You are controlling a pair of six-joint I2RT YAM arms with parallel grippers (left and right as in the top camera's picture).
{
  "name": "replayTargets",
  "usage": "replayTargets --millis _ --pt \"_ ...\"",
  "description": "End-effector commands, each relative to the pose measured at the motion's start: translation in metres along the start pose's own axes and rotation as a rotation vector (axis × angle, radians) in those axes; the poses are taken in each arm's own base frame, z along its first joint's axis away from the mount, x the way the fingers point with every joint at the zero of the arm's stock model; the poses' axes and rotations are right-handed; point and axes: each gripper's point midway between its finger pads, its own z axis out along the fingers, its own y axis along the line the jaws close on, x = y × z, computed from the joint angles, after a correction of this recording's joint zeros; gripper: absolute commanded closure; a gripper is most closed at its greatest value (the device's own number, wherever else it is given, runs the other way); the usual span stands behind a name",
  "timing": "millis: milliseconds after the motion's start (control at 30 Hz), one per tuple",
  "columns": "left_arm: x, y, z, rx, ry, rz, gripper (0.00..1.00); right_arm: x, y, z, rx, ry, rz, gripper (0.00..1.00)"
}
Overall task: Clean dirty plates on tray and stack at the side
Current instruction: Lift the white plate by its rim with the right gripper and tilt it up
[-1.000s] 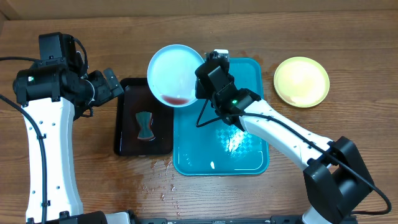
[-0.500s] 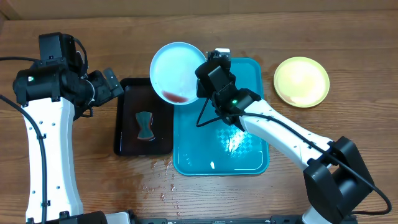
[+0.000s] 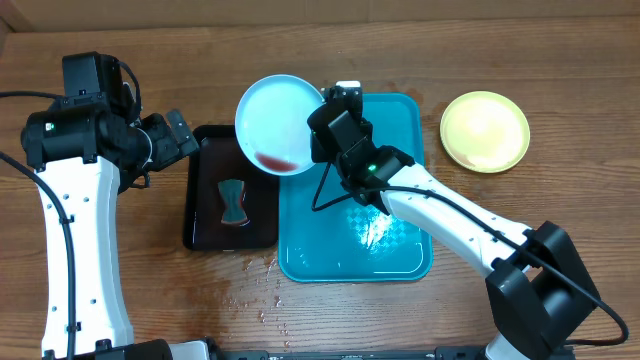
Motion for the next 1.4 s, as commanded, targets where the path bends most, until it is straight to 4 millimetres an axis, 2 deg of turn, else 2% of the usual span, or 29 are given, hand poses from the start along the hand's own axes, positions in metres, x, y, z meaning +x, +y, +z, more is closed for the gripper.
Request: replayTargets --millis 0,200,433,733,1367 --pt "-0.005 0.0 -0.002 -0.009 -0.015 -0.004 0.0 -0.022 0.012 -0.015 -0.025 -0.064 -0.029 0.96" --pt "-0.005 0.0 -0.002 -0.009 -0.015 -0.004 0.0 -0.02 0.016 -0.018 -0.005 -0.078 -0.069 0.96" --pt "-0.005 0.0 -0.002 -0.009 -0.015 -0.004 0.0 -0.027 0.028 -0.033 0.086 -0.189 -0.176 0.96" --pt "-0.005 0.0 -0.002 -0.009 -0.015 -0.004 0.0 -0.045 0.06 -0.061 0.139 -0.357 -0.353 0.96" --pt "-0.005 0.0 -0.002 -0.009 -0.015 -0.004 0.0 -0.094 0.077 -0.091 0.227 -0.567 -0.552 0.96"
